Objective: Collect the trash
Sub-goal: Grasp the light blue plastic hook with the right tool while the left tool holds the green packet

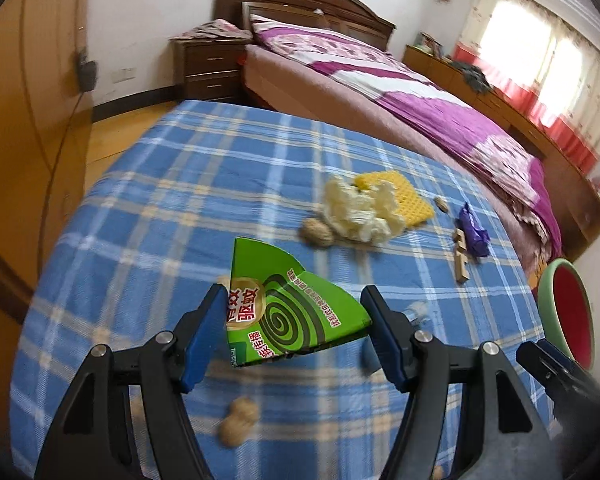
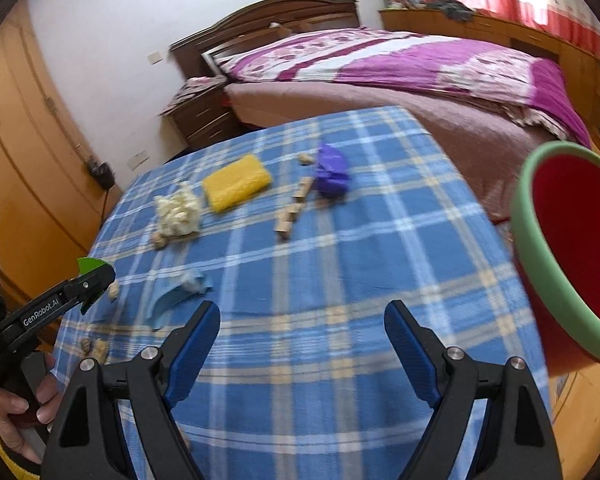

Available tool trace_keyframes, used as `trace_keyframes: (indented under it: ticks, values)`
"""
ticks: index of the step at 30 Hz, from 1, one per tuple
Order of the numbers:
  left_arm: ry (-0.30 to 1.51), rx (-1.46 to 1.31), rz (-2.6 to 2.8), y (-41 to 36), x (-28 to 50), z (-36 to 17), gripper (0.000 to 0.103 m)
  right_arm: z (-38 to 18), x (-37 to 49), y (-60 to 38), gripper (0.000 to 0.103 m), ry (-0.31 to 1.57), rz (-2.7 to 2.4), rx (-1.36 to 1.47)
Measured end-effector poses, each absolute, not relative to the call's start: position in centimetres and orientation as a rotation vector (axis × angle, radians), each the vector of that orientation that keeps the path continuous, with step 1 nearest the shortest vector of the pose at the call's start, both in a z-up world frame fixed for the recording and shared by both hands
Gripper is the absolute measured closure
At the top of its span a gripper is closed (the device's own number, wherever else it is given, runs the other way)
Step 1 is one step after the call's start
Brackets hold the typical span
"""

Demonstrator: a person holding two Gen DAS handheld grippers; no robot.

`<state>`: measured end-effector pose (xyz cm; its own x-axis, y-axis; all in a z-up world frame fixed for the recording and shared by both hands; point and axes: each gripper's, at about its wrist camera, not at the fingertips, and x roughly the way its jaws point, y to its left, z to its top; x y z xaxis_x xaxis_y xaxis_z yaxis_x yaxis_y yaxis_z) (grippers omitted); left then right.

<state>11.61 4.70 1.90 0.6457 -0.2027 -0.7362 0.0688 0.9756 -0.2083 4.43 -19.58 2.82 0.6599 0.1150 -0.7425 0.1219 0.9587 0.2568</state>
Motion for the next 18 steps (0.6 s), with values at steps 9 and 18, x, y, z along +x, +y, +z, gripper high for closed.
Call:
trace_keyframes:
  ticks: [9, 18]
  values:
    - [0.838, -0.195, -0.083, 8.0, 9.9, 2.2, 0.034, 2.0, 6.8, -13.8, 0.002, 0.893, 0.136, 0.228]
    - [0.842, -0.23, -0.047, 10.4, 9.3, 1.6, 0.034, 0.1, 9.5, -10.2, 0.001, 0.957, 0.177, 0.149]
